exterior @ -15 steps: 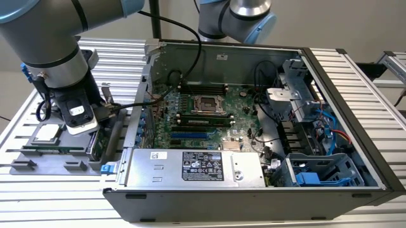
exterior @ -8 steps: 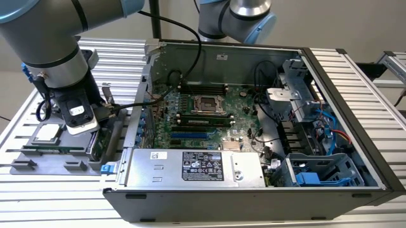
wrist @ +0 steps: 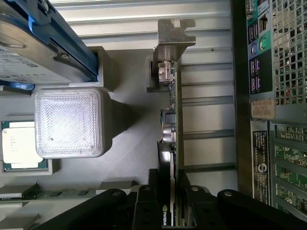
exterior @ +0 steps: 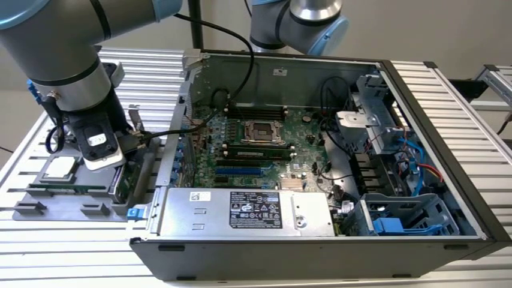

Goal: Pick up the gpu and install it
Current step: 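Pick up the gpu and move the gpu toward the slot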

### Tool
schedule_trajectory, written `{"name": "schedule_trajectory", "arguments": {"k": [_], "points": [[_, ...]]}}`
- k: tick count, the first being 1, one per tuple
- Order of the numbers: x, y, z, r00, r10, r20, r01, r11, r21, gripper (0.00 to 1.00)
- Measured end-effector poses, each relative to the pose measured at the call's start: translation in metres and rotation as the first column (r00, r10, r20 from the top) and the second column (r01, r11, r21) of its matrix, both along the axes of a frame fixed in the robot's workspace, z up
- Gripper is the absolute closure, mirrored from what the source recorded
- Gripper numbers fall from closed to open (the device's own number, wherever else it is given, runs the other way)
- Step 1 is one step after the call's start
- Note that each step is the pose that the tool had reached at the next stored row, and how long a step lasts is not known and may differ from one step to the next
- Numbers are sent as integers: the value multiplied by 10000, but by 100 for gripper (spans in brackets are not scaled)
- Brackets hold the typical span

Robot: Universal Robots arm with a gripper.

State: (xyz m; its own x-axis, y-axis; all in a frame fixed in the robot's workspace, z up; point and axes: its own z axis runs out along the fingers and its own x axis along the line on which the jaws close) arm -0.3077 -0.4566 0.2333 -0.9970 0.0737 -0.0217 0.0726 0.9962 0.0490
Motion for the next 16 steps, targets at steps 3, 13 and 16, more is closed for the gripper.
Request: {"name": "schedule_trajectory", "arguments": {"k": [3, 13, 16], "points": [[0, 0, 0, 10000, 0, 2, 0, 10000, 0, 100], [0, 0, 205, 10000, -1, 2, 1, 10000, 0, 100], [0, 0, 318, 10000, -1, 2, 1, 10000, -1, 100]]}}
